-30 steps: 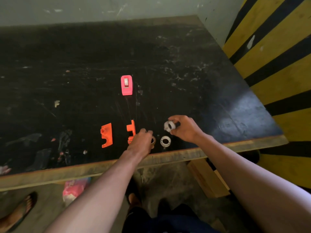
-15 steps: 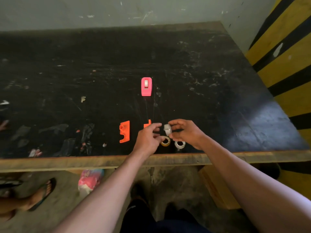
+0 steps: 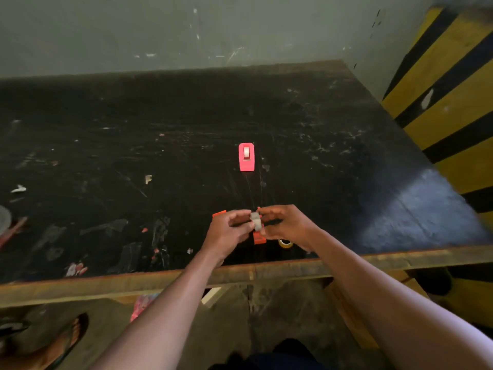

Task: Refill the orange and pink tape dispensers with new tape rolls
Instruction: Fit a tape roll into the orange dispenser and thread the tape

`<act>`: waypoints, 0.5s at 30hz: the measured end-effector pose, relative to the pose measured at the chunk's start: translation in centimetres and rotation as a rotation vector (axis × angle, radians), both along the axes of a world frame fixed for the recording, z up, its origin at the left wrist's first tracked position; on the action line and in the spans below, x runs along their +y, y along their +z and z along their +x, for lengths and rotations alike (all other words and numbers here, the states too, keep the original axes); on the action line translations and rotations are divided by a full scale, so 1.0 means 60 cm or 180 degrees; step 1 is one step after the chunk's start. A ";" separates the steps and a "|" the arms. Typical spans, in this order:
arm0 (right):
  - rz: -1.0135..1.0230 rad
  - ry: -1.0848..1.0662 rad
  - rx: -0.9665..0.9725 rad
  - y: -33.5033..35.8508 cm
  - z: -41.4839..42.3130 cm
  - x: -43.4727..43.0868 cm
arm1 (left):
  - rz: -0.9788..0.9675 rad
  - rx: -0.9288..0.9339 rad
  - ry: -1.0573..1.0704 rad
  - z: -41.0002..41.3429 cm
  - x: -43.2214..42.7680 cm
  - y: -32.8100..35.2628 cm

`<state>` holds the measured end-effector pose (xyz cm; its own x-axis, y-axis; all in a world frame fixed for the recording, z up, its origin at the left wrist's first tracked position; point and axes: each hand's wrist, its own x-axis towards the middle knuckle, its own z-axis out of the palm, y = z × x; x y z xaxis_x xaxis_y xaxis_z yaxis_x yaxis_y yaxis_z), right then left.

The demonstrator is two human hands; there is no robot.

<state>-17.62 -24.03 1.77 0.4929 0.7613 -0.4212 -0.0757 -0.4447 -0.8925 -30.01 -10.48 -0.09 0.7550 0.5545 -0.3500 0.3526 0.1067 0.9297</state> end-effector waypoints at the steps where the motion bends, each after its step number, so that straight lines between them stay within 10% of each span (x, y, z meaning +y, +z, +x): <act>1: 0.0006 -0.0040 0.0031 0.004 -0.009 0.005 | -0.0184 -0.0029 0.0003 -0.007 0.007 -0.002; 15: -0.0366 -0.0466 -0.0037 -0.014 -0.067 0.021 | -0.0849 0.0205 0.0019 -0.059 0.035 -0.034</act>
<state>-21.65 -22.79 0.95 0.6003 0.6283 -0.4949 -0.1372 -0.5287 -0.8376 -33.53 -8.39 -2.11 0.7235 0.4406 -0.5315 0.4088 0.3471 0.8441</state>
